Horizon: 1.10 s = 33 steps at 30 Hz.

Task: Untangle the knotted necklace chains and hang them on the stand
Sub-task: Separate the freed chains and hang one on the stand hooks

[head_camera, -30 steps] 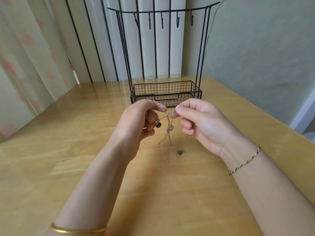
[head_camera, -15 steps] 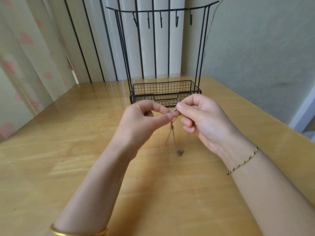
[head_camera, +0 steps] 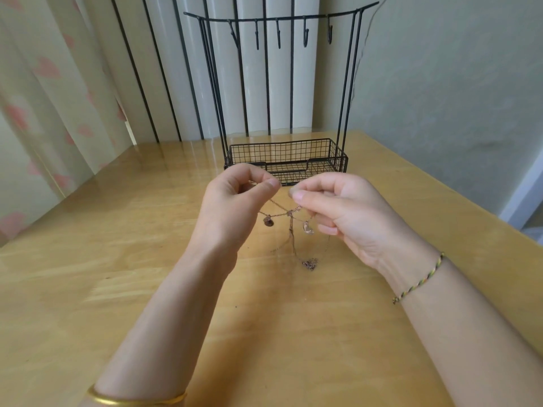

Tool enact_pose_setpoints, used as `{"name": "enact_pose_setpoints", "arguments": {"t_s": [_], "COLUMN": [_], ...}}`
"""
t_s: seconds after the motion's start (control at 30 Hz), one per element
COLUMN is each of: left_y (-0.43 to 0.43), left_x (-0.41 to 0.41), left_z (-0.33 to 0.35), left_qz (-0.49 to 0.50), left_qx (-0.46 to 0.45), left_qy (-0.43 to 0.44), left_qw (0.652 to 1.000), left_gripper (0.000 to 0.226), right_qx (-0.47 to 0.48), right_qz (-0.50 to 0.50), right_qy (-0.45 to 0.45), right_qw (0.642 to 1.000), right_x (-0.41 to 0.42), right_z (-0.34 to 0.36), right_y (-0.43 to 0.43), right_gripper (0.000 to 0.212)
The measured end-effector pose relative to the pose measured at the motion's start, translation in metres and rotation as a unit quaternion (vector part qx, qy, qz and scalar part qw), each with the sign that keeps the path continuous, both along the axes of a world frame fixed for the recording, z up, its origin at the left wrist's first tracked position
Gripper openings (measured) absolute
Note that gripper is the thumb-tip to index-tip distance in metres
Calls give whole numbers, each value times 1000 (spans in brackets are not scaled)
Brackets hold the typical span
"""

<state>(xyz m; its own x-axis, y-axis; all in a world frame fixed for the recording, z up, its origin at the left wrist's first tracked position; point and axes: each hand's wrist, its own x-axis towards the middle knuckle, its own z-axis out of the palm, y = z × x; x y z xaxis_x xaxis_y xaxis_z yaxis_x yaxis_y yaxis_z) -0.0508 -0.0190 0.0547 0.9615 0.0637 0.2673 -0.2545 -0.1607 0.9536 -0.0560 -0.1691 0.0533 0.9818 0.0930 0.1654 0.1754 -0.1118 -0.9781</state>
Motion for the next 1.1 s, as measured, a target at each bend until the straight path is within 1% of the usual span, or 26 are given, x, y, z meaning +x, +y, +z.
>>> {"name": "enact_pose_setpoints", "arguments": {"t_s": [0.07,0.13,0.27,0.4,0.47,0.6,0.7,0.83,0.93,1.03,1.1], "left_y": [1,1,1,-1,-1,1,0,-3,-6,-11,-12], "left_x": [0,-1,-2,-4,-3,0,0,0,0,-1,-1], "left_z": [0,0,2,2,1,0,0,-1,-2,-3,-4], "left_qz": [-4,-6,-29,-50,-47,-29,-25,-24,-31,-50,-57], "left_qx": [-7,-7,39,94,101,66,54,22,-10,-31,-39], "left_qy": [4,7,9,-2,-15,-12,-1,28,47,48,49], "left_qw": [1000,1000,999,994,994,997,998,999,998,997,996], "left_gripper": [14,13,9,6,5,10,10,14,15,15,14], "right_qx": [-26,-21,21,29,34,40,23,15,22,15,46], "right_qz": [-13,-28,-52,-55,-52,-38,-24,-3,17,14,9], "right_qy": [-8,-13,-27,-37,-34,-14,-1,8,19,16,25], "right_qw": [1000,999,998,997,997,998,999,1000,999,1000,999], "right_x": [1,1,1,1,1,1,0,0,-1,0,0], "right_z": [-1,-1,2,2,2,2,1,3,3,2,3], "right_y": [0,0,1,2,2,1,0,0,1,1,1], "right_gripper": [8,11,11,13,14,14,15,12,14,16,16]}}
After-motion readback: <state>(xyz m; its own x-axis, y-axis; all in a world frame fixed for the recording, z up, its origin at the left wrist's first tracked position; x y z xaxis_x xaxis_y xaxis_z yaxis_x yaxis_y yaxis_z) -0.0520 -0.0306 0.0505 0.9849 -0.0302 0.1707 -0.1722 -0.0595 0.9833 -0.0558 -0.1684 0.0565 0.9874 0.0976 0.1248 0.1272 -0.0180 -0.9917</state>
